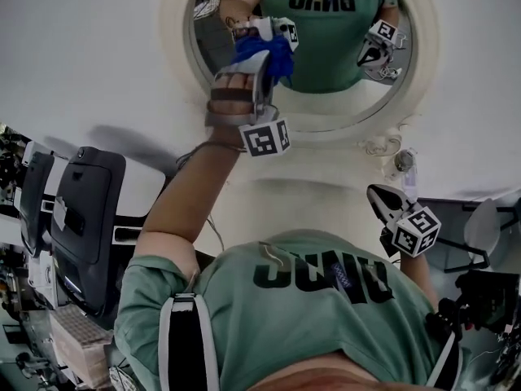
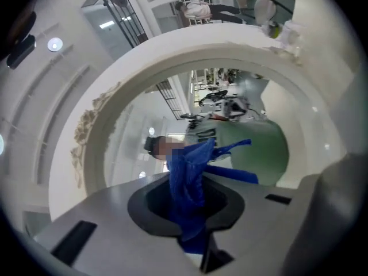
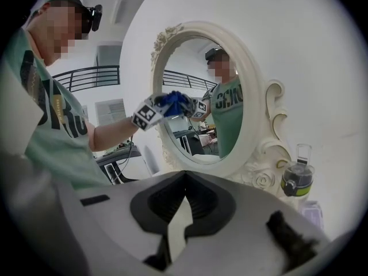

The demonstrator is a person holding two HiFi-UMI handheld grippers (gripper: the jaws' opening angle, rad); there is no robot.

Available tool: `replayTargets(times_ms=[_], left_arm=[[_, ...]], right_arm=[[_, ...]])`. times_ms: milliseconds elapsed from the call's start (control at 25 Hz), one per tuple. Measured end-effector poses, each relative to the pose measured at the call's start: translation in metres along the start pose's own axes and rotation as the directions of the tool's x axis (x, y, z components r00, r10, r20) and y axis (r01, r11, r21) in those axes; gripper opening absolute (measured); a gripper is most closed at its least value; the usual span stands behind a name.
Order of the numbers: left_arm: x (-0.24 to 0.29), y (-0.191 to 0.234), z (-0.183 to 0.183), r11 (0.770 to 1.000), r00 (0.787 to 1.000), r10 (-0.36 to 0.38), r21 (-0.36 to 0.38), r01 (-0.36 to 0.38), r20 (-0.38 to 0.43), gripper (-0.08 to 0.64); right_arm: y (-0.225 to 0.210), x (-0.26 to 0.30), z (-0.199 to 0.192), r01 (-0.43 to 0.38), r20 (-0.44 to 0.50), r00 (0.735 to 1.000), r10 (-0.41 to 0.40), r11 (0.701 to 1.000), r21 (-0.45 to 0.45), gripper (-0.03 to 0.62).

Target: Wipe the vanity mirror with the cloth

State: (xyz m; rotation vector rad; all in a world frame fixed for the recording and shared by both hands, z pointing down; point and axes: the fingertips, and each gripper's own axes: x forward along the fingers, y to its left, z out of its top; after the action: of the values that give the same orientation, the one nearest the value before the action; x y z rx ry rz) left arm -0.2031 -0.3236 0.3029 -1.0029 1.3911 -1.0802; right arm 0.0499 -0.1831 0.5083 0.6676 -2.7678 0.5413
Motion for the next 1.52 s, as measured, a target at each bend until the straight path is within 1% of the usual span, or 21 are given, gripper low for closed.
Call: replayTargets(times_ms=[80,160,200,240,280,320,360,560,640,720,840,880,920,1000,1080,1120,1160,1240,1320,1440,1520], left_arm=[[-0.018,-0.068,-0.011,0.993,0.993,-0.113,0.017,0.113,-0.023,0.061],[-0.037,-0.136,-0.024,0.969,0.97,-0.235,0.055,0.239,-0.064,0.064],[-0.047,-0.171,-0.033,0.947,0.948,-0.306,0.071,0.312,-0.091,0.075],[-0.058,-0.204,-0.042,0.918,0.917,-0.38,0.071,0.389,-0.119,0.077],[-0.067,-0.231,-0.05,0.888,0.884,-0.446,0.052,0.457,-0.14,0.078],[-0.073,-0.249,-0.055,0.867,0.859,-0.489,0.027,0.498,-0.151,0.073],[-0.076,-0.256,-0.058,0.858,0.848,-0.505,0.012,0.513,-0.161,0.071],[-0.07,-0.25,-0.059,0.851,0.835,-0.516,-0.001,0.526,-0.19,0.075],[-0.071,-0.257,-0.059,0.836,0.818,-0.541,-0.02,0.548,-0.197,0.075],[-0.073,-0.261,-0.059,0.813,0.792,-0.579,-0.059,0.579,-0.193,0.077],[-0.073,-0.252,-0.055,0.748,0.728,-0.664,-0.166,0.642,-0.174,0.078],[-0.07,-0.237,-0.052,0.743,0.728,-0.667,-0.204,0.637,-0.157,0.08],[-0.063,-0.212,-0.045,0.759,0.752,-0.645,-0.229,0.61,-0.135,0.081],[-0.04,-0.136,-0.026,0.829,0.843,-0.532,-0.252,0.5,-0.078,0.082],[-0.015,-0.046,-0.003,0.899,0.931,-0.365,-0.264,0.348,-0.016,0.082],[-0.004,-0.002,0.008,0.926,0.961,-0.276,-0.265,0.268,0.009,0.081],[0.006,0.038,0.016,0.945,0.981,-0.191,-0.265,0.191,0.026,0.082],[0.023,0.108,0.029,0.962,0.998,-0.052,-0.267,0.06,0.039,0.083],[0.036,0.16,0.035,0.963,0.999,0.04,-0.268,-0.029,0.034,0.083],[0.052,0.203,0.036,0.964,0.995,0.104,-0.248,-0.097,0.013,0.083],[0.061,0.209,0.033,0.966,0.995,0.098,-0.24,-0.094,0.005,0.083]], right_arm=[[0.0,0.0,0.001,0.002,-0.008,1.0,-0.002,1.0,-0.006,0.008],[0.001,0.001,0.002,0.0,-0.015,1.0,0.0,1.0,-0.011,0.008],[0.002,0.002,0.001,-0.004,-0.018,1.0,0.004,1.0,-0.011,0.008],[0.003,0.003,0.001,-0.008,-0.022,1.0,0.008,1.0,-0.011,0.008],[0.005,0.004,0.0,-0.012,-0.027,1.0,0.011,1.0,-0.012,0.008],[0.006,0.004,-0.001,-0.014,-0.031,0.999,0.013,1.0,-0.014,0.008],[0.007,0.004,-0.001,-0.015,-0.035,0.999,0.014,1.0,-0.016,0.008],[0.002,0.003,-0.001,-0.003,-0.029,1.0,0.002,1.0,-0.02,0.008],[0.002,0.003,-0.001,-0.007,-0.027,1.0,0.006,1.0,-0.025,0.008],[0.004,0.002,0.0,-0.011,-0.024,1.0,0.01,0.999,-0.033,0.008],[0.002,0.0,0.003,-0.003,-0.013,1.0,0.003,1.0,-0.031,0.008],[0.001,-0.001,0.003,0.001,-0.011,1.0,-0.001,1.0,-0.028,0.008],[0.001,-0.002,0.003,0.005,-0.01,1.0,-0.005,1.0,-0.026,0.008],[-0.002,-0.004,0.002,0.012,-0.007,1.0,-0.012,1.0,-0.019,0.008],[-0.004,-0.004,0.002,0.014,0.001,1.0,-0.014,1.0,-0.014,0.008],[-0.004,-0.003,0.002,0.013,0.006,1.0,-0.013,1.0,-0.014,0.008],[-0.003,-0.002,0.002,0.011,0.011,1.0,-0.01,1.0,-0.015,0.008],[-0.002,0.0,0.002,0.003,0.019,1.0,-0.003,1.0,-0.019,0.008],[0.0,0.001,0.001,-0.003,0.024,1.0,0.003,1.0,-0.022,0.008],[0.001,0.0,0.0,0.001,0.031,1.0,-0.001,1.0,-0.009,0.008],[0.001,-0.002,-0.003,0.004,0.03,1.0,-0.004,1.0,0.001,0.008]])
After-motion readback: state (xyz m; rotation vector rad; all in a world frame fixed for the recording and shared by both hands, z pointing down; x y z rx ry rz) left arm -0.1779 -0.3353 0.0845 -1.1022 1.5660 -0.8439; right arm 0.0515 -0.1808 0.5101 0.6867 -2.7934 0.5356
